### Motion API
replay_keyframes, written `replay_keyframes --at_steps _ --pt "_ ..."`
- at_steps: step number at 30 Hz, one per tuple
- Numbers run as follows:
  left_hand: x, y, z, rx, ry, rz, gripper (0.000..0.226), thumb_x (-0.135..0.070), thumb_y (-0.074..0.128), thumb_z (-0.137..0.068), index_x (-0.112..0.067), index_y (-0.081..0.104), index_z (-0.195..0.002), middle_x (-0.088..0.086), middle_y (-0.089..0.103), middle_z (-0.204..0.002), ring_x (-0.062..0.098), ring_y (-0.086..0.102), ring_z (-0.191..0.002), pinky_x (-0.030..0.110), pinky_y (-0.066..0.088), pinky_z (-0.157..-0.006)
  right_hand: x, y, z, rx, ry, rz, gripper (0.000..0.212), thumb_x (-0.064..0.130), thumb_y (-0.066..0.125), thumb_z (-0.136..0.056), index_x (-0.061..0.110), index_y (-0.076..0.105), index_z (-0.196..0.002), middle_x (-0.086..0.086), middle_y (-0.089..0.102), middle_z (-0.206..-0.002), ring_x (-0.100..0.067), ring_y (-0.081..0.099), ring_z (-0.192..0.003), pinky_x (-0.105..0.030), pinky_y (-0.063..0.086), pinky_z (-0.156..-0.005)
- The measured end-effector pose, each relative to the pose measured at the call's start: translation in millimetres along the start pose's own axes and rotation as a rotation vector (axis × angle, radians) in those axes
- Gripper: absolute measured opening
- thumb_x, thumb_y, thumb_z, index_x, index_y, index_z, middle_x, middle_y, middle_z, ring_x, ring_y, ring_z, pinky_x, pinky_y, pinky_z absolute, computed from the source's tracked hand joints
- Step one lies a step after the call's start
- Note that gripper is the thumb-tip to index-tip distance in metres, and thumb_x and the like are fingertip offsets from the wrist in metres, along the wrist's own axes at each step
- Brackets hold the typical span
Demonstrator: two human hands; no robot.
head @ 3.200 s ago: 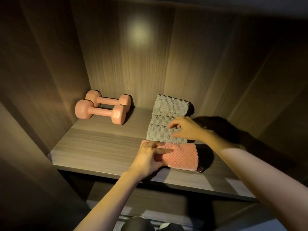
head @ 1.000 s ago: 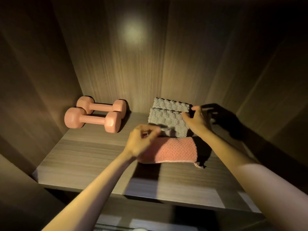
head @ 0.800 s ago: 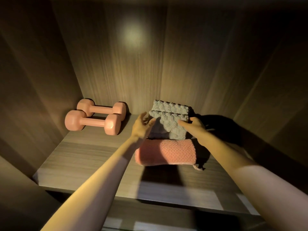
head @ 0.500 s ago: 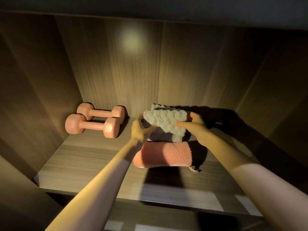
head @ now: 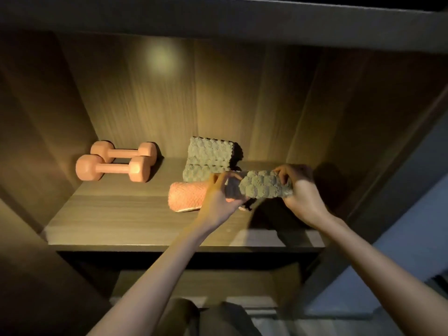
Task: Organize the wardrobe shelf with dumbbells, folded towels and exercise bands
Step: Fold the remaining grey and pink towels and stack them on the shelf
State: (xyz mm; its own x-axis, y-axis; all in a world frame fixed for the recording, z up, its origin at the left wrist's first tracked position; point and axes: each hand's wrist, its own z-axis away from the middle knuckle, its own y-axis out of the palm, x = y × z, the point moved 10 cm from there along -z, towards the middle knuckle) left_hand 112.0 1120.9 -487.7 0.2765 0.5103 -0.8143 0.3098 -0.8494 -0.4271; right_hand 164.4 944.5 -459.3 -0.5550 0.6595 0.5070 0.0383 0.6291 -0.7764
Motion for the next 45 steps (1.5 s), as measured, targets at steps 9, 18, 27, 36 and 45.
replay_keyframes --at_steps 9,18,27,36,45 --pt "20 90 67 0.273 -0.028 -0.369 0.044 -0.047 0.074 -0.075 -0.021 0.042 -0.091 -0.004 0.050 -0.107 0.018 0.037 -0.107 0.033 0.038 -0.083 -37 33 99 0.139 -0.109 0.237 0.050 -0.024 0.051 -0.058 0.017 0.029 -0.080 0.007 0.035 -0.099 -0.016 0.036 -0.093 -0.037 0.043 -0.067" --pt "19 103 55 0.404 0.001 -0.610 0.064 -0.046 0.073 -0.076 -0.026 0.047 -0.131 0.008 0.035 -0.124 0.022 0.029 -0.116 0.034 0.030 -0.097 -58 49 116 0.317 -0.039 0.059 0.044 0.036 0.070 -0.076 0.031 0.031 -0.093 0.017 0.038 -0.097 -0.003 0.036 -0.087 -0.020 0.034 -0.066" --pt "-27 88 46 0.168 0.256 -0.712 0.033 -0.007 0.071 -0.074 -0.018 0.045 -0.092 0.000 0.052 -0.097 0.019 0.040 -0.085 0.028 0.028 -0.067 -22 8 90 0.033 -0.146 0.153 0.042 -0.003 0.065 -0.072 0.021 0.050 -0.104 0.009 0.046 -0.107 -0.008 0.044 -0.098 -0.020 0.037 -0.069" --pt "16 109 87 0.490 0.180 -0.579 0.045 -0.026 0.061 -0.090 -0.016 0.034 -0.124 0.004 0.051 -0.128 0.019 0.052 -0.110 0.032 0.046 -0.088 -54 58 129 0.412 -0.109 0.171 0.036 0.016 0.057 -0.088 0.027 0.035 -0.114 0.004 0.049 -0.116 -0.012 0.052 -0.102 -0.022 0.044 -0.079" --pt "30 91 73 0.480 -0.023 -0.276 0.019 -0.024 0.061 -0.092 -0.012 0.056 -0.107 0.004 0.067 -0.104 0.020 0.060 -0.089 0.038 0.045 -0.080 -83 50 125 0.425 0.114 -0.203 0.021 0.027 0.055 -0.097 0.030 0.051 -0.117 0.014 0.060 -0.106 0.007 0.057 -0.086 -0.010 0.043 -0.070"
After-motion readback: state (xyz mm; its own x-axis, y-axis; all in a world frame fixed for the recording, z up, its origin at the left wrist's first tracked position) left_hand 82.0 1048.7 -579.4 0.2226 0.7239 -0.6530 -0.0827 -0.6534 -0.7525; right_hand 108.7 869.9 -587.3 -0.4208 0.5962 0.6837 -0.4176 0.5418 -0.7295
